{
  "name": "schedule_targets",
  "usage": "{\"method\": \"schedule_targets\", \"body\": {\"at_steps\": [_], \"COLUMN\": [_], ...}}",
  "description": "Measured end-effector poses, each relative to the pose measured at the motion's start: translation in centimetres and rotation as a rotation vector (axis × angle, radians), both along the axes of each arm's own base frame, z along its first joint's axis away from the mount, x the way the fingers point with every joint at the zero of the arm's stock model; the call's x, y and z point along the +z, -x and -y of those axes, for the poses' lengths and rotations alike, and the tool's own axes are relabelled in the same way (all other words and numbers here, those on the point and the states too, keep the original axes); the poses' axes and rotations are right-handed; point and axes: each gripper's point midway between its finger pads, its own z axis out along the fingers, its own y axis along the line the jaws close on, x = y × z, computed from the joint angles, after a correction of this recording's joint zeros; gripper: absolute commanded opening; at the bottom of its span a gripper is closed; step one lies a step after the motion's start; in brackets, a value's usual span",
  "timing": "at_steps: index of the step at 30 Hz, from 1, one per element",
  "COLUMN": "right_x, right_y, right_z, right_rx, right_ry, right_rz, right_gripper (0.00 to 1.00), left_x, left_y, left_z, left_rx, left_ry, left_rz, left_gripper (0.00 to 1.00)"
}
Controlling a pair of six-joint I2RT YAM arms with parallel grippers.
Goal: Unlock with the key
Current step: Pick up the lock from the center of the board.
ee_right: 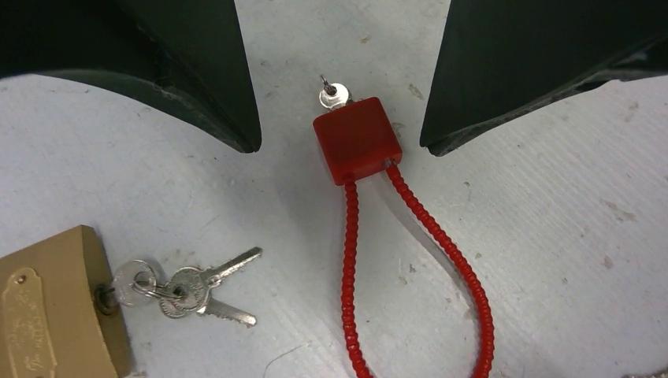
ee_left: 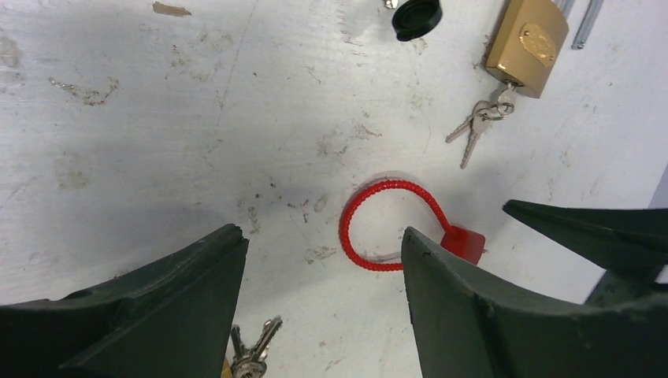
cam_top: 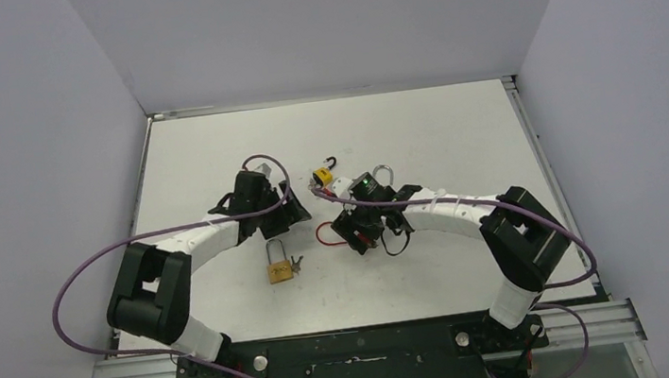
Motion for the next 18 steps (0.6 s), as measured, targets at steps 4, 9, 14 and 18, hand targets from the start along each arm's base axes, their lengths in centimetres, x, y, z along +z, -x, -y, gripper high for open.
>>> {"method": "schedule_targets", "body": {"at_steps": [4, 9, 14, 18], "right_x": [-1.1, -1.7, -2.4, -2.3], "right_y": [0.5, 1.5, 1.5, 1.5], "right_z": [0.2, 0.6, 0.2, -0.2], "right_rx": [0.060, 0.111, 0.138, 0.144], "right_ry": [0.055, 0.091, 0.116, 0.124], "right_rz": [-0.031, -0.061, -0.079, -0.061], "right_gripper": [0.72, 0.57, 0.46, 0.40], "left_x": [1.8, 4.1, 4.4, 3.8], "left_y": [0.3, 0.8, 2.2, 3.9], "left_z": [-0.4, -1.2, -1.9, -2.3], "left_rx": [0.008, 0.030, 0.061, 0.090], "left_ry": [0.002, 0.019, 0.041, 0.071], "left_rz": [0.032, 0.081, 0.072, 0.036], "left_gripper": [0.70, 0.69, 0.69, 0.69]}}
